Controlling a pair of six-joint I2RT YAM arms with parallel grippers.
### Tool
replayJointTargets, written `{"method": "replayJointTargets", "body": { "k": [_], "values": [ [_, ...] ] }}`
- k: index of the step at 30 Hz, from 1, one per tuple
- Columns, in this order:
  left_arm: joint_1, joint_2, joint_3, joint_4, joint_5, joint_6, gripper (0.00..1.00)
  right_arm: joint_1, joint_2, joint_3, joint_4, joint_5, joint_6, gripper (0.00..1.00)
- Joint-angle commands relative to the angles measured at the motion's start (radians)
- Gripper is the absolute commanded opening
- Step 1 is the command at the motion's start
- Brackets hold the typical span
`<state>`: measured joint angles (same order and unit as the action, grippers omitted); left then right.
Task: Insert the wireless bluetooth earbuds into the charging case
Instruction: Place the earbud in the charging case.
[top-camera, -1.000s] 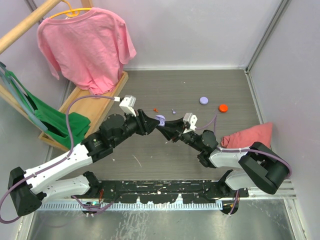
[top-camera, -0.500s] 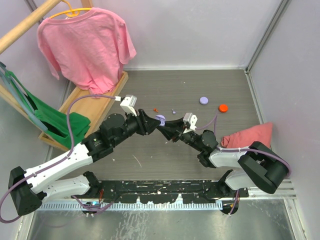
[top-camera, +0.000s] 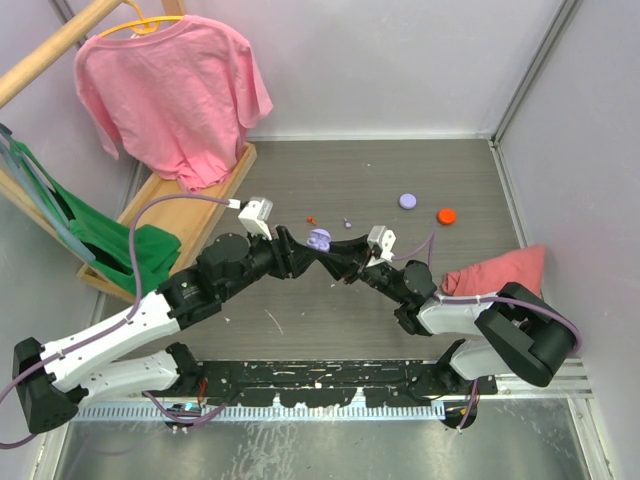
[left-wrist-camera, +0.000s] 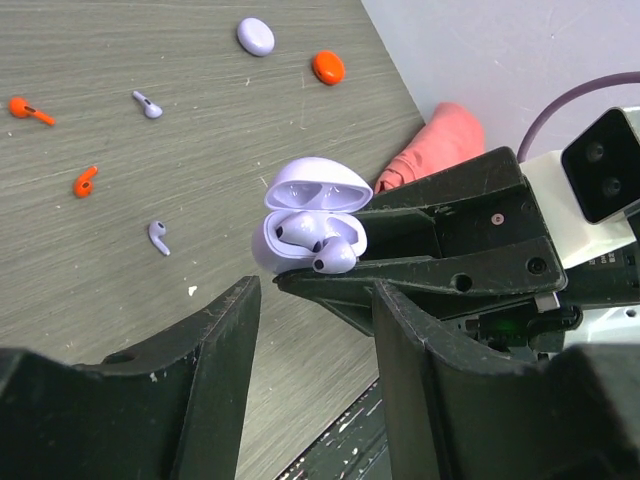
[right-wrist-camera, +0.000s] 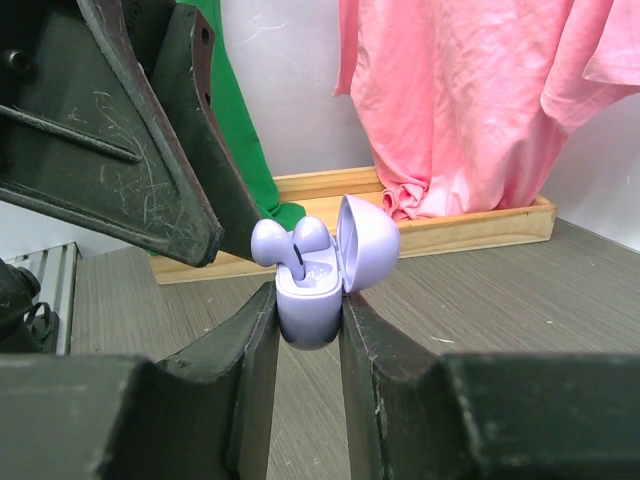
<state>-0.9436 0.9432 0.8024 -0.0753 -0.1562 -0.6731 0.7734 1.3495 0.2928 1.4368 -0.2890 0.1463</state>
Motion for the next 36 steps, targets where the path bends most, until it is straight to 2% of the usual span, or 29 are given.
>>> {"method": "replayJointTargets", "body": {
  "k": [1,10,27,36],
  "values": [
    [-0.004,-0.012,0.02,0.038,0.043,0.005,0.5,0.004,-0.006,0.012,0.106,0.016,-0.001,0.01],
    [-0.004,0.002,0.029,0.133,0.128,0.025,0.51,0.005,-0.008,0.012,0.105,0.008,-0.002,0.01],
    [-0.005,0.046,0.071,0.142,0.193,0.041,0.49,0.005,-0.003,0.016,0.105,-0.004,0.001,0.01],
    [-0.004,0.008,0.093,-0.007,0.062,0.052,0.49,0.004,-0.011,0.012,0.105,0.007,-0.002,0.01]
  ]
}}
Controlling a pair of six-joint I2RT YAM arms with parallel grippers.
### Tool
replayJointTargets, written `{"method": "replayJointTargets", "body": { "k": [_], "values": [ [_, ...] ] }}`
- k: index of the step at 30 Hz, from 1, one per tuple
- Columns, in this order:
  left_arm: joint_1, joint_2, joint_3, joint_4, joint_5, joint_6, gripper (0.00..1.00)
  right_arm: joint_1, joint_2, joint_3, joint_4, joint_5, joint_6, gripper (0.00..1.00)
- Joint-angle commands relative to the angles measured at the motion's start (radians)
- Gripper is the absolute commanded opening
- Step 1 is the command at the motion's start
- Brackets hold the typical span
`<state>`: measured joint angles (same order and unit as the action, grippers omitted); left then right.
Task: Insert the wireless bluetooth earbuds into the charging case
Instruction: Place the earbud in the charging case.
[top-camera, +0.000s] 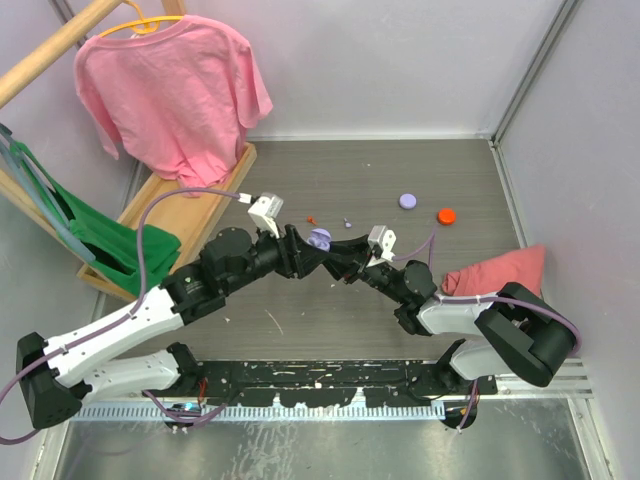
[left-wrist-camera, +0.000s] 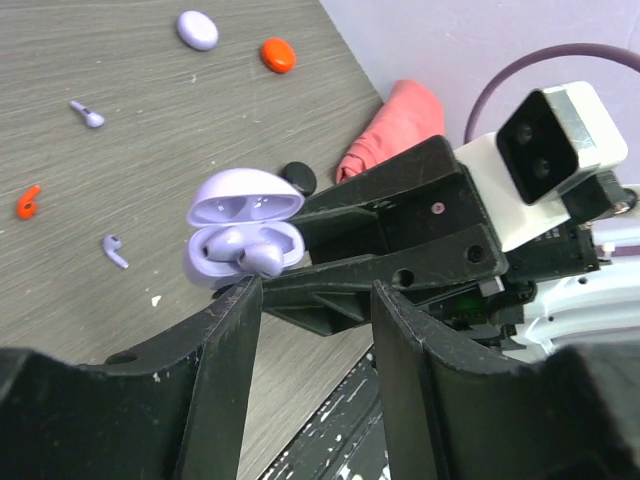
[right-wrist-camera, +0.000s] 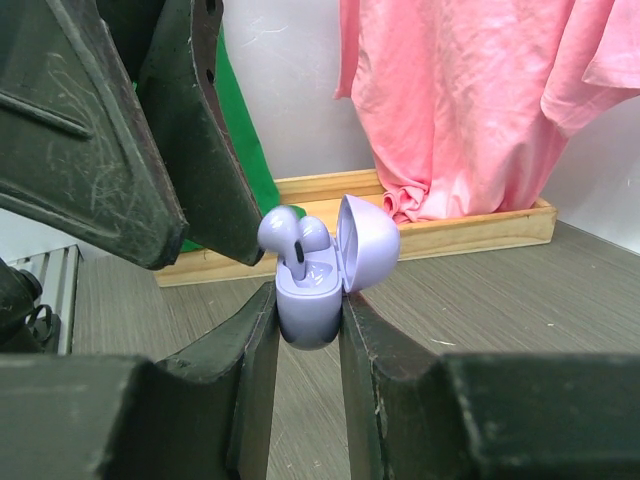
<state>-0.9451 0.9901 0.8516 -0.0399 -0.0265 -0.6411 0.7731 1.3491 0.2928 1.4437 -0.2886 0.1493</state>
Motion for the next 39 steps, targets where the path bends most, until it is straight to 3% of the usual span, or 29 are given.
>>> {"method": "replayJointTargets", "body": {
  "k": [1,25,39],
  "values": [
    [-0.004,-0.045,0.045,-0.053,-0.071,0.024,0.49,0.006,-0.008,0.012,0.098,0.006,-0.004,0.01],
    [-0.002,0.019,0.105,-0.045,-0.05,0.085,0.5,0.005,-0.01,0.014,0.101,-0.003,0.0,0.01],
    [-0.006,0.042,0.111,-0.01,0.055,0.043,0.41,0.005,-0.005,0.02,0.101,-0.006,0.002,0.01]
  ]
}}
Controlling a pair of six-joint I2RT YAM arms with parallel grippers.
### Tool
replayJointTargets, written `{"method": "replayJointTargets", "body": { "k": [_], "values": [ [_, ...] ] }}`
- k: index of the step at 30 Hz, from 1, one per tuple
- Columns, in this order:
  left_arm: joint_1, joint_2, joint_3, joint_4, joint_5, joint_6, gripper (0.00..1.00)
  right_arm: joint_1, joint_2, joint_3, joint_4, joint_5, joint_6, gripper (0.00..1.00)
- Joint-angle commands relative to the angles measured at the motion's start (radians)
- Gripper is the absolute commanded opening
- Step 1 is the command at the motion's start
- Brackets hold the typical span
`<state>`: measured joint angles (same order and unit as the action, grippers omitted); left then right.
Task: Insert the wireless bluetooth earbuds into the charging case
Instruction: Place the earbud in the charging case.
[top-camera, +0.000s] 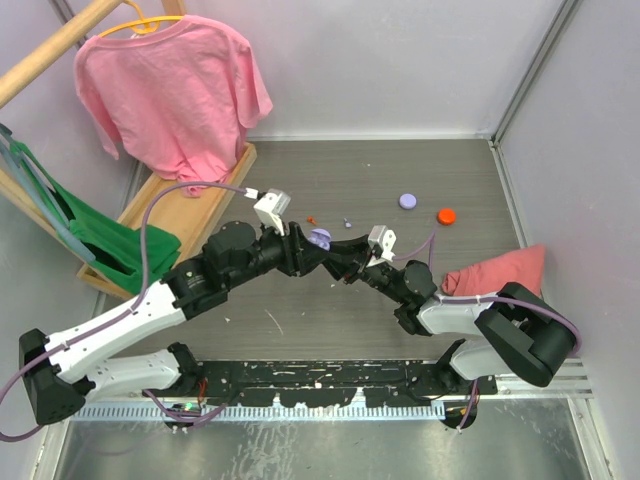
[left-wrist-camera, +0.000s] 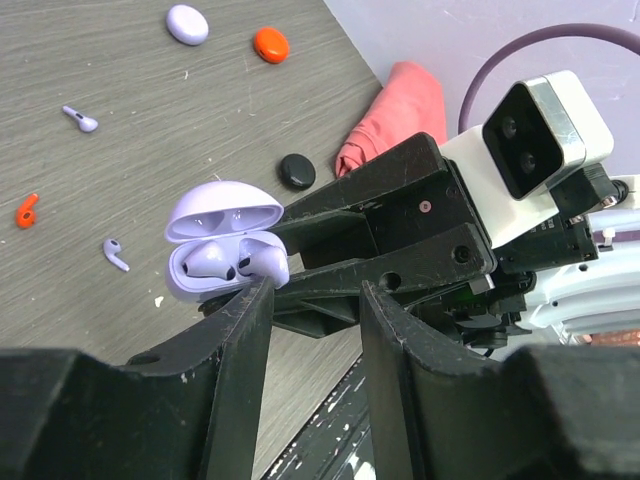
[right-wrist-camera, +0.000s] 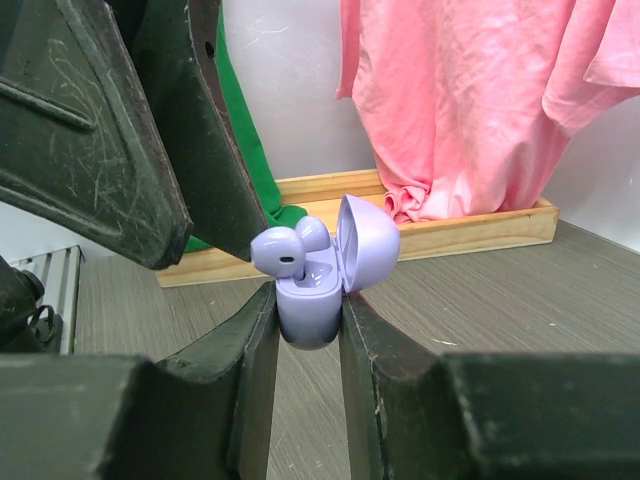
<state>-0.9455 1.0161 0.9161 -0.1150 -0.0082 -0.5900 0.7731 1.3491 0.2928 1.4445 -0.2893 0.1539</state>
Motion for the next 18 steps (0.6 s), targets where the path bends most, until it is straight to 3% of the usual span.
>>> {"method": "replayJointTargets", "body": {
  "k": [1,10,18],
  "values": [
    [-0.006,0.023,0.05,0.068,0.038,-0.008,0.42,0.005,-0.005,0.021,0.1,-0.005,-0.003,0.01],
    [-0.01,0.075,0.086,0.078,0.06,-0.003,0.43,0.005,-0.01,0.016,0.094,-0.007,-0.007,0.01],
    [0.009,-0.006,0.092,-0.03,-0.007,0.061,0.53,-0.008,-0.022,0.002,0.074,-0.008,-0.007,0.01]
  ]
}}
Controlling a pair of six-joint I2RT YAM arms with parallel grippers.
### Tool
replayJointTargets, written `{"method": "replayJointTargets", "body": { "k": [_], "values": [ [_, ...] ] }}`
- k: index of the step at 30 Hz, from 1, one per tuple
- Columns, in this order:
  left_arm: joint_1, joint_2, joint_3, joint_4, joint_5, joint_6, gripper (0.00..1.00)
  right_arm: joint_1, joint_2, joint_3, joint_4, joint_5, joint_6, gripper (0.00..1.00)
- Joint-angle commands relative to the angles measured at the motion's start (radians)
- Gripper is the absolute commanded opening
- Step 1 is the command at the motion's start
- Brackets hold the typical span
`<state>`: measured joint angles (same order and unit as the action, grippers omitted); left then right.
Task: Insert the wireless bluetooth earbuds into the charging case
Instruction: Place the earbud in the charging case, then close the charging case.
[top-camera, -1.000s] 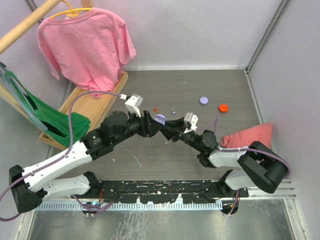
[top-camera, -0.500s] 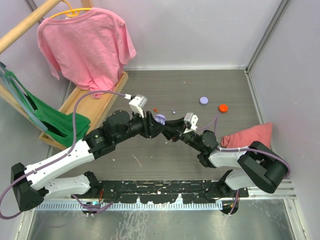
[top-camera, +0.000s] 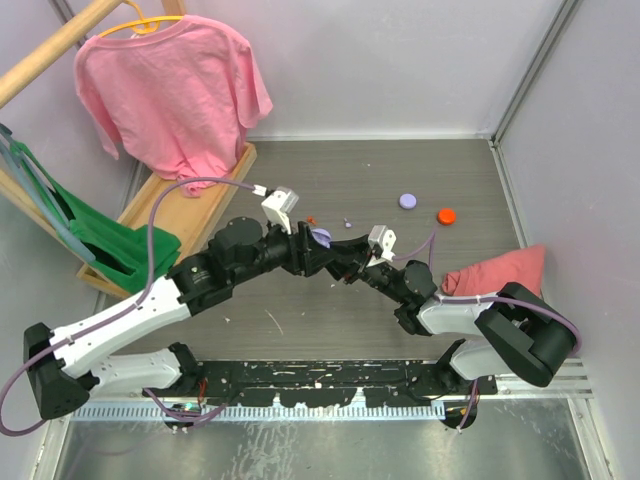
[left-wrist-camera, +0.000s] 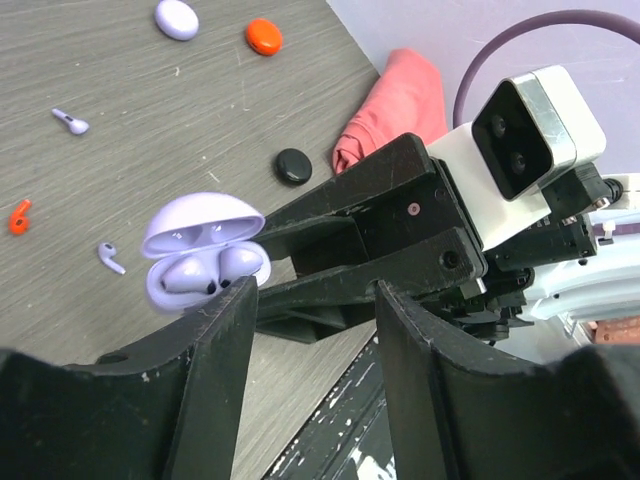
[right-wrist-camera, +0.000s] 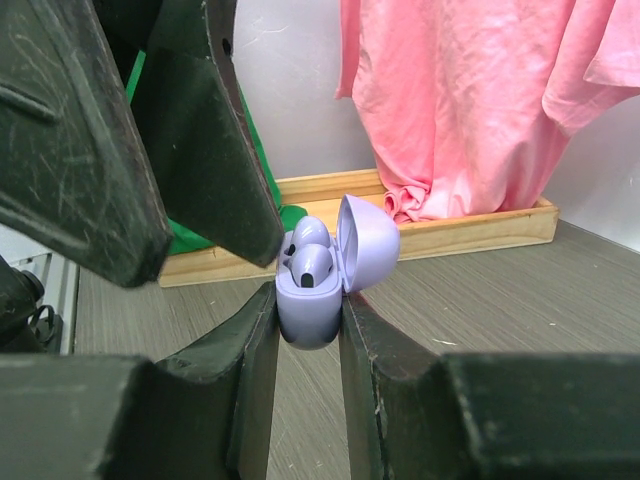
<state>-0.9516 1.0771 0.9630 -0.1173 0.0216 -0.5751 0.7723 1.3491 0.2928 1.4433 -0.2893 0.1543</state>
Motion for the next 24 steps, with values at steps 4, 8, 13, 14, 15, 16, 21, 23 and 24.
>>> {"method": "replayJointTargets", "body": {
  "k": [4,8,13,14,15,16,21,23,24],
  "values": [
    [0.11,-0.088,0.028,-0.068,0.044,0.026,0.57,-0.026,-0.029,0.005,0.059,-0.043,0.01,0.01],
    [0.219,-0.09,-0.015,-0.032,0.229,-0.044,0.6,-0.034,-0.03,0.009,0.05,-0.085,0.029,0.01],
    [0.293,-0.071,-0.037,0.002,0.354,-0.1,0.64,-0.036,-0.03,0.024,0.049,-0.132,0.054,0.01],
    [0.305,-0.064,-0.04,0.013,0.377,-0.114,0.65,-0.037,-0.029,0.03,0.047,-0.15,0.058,0.01],
    [0.315,-0.057,-0.044,0.03,0.404,-0.131,0.65,-0.036,-0.027,0.035,0.045,-0.163,0.065,0.01],
    [0.326,-0.05,-0.051,0.06,0.427,-0.15,0.65,-0.036,-0.025,0.041,0.045,-0.172,0.07,0.01],
    [0.343,-0.002,-0.071,0.145,0.523,-0.226,0.66,-0.036,-0.009,0.05,0.072,-0.196,0.103,0.01],
    [0.343,0.014,-0.081,0.186,0.548,-0.256,0.66,-0.037,-0.001,0.057,0.079,-0.21,0.117,0.01],
    [0.342,0.025,-0.086,0.205,0.557,-0.27,0.66,-0.037,0.003,0.061,0.083,-0.217,0.125,0.01]
  ]
}}
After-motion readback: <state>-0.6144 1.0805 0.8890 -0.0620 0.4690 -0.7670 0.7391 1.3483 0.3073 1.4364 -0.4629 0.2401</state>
